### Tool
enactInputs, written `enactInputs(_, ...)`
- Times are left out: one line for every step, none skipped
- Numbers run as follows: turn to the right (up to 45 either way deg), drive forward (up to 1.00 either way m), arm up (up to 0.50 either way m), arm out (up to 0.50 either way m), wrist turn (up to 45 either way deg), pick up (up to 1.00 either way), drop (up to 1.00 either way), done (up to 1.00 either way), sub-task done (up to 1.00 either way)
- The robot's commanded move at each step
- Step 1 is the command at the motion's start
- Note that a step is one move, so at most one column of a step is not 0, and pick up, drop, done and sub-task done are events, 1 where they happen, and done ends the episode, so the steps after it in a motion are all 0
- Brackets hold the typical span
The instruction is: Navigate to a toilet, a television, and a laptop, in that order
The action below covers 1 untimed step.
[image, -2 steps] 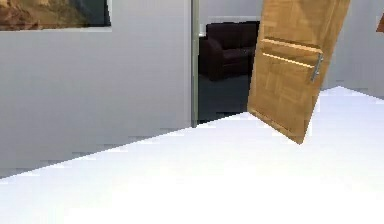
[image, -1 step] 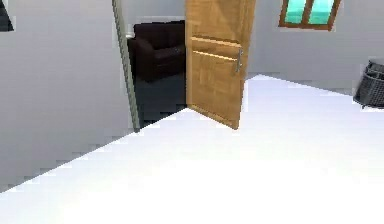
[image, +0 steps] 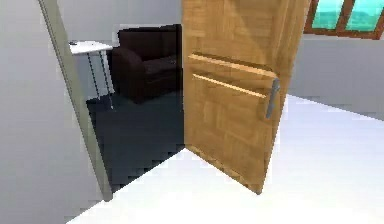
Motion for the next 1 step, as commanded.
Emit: enactInputs(0.0, 0.90, 0.00, 0.00, 0.0, 0.00, 0.00, 0.00, 0.00)
